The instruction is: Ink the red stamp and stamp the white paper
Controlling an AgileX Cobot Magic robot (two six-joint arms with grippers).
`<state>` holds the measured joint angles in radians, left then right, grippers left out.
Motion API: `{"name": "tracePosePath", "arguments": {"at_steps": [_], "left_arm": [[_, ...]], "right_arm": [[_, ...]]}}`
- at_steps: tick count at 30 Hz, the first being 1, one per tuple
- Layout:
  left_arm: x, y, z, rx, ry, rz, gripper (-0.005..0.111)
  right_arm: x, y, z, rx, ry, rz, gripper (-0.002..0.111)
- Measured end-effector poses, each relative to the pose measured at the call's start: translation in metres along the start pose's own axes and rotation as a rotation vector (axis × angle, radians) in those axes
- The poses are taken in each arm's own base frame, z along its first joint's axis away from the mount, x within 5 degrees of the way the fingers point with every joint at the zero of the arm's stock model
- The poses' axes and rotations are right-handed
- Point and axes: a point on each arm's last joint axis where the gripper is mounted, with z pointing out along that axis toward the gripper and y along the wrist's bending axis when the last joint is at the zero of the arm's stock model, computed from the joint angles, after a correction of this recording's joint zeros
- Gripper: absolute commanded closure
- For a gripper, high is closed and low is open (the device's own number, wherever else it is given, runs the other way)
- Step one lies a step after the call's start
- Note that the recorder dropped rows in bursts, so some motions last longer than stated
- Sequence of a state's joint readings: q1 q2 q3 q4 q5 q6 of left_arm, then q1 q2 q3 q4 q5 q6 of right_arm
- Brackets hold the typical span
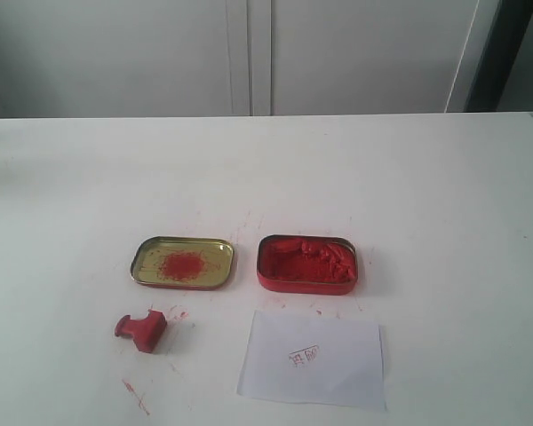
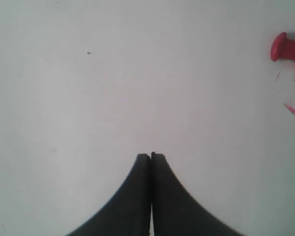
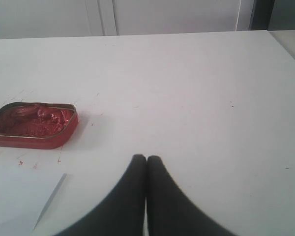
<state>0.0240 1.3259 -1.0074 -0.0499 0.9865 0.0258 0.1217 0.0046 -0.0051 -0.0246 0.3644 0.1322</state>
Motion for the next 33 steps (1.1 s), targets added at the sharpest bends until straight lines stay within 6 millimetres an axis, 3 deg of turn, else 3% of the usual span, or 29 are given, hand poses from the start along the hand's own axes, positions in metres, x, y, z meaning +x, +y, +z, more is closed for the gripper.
{"name": "tracePosePath", "arguments": {"at_steps": [5, 15, 20, 33], "left_arm": [[0.013, 0.0, -0.006, -0.02, -0.005, 0.011, 0.107], [0.083, -0.012, -0.051, -0.076, -0.163, 0.043, 0.107], [0.103, -0.016, -0.065, -0.084, -0.22, 0.05, 0.107], [0.105, -0.016, -0.067, -0.089, -0.251, 0.052, 0.107]], "right_arm": [[0.0, 0.0, 0.0, 0.0, 0.0, 0.015, 0.108], [0.0, 0.0, 0.0, 0.0, 0.0, 0.017, 0.108], [0.0, 0.0, 0.0, 0.0, 0.0, 0.017, 0.108], [0.0, 0.0, 0.0, 0.0, 0.0, 0.017, 0.108]]}}
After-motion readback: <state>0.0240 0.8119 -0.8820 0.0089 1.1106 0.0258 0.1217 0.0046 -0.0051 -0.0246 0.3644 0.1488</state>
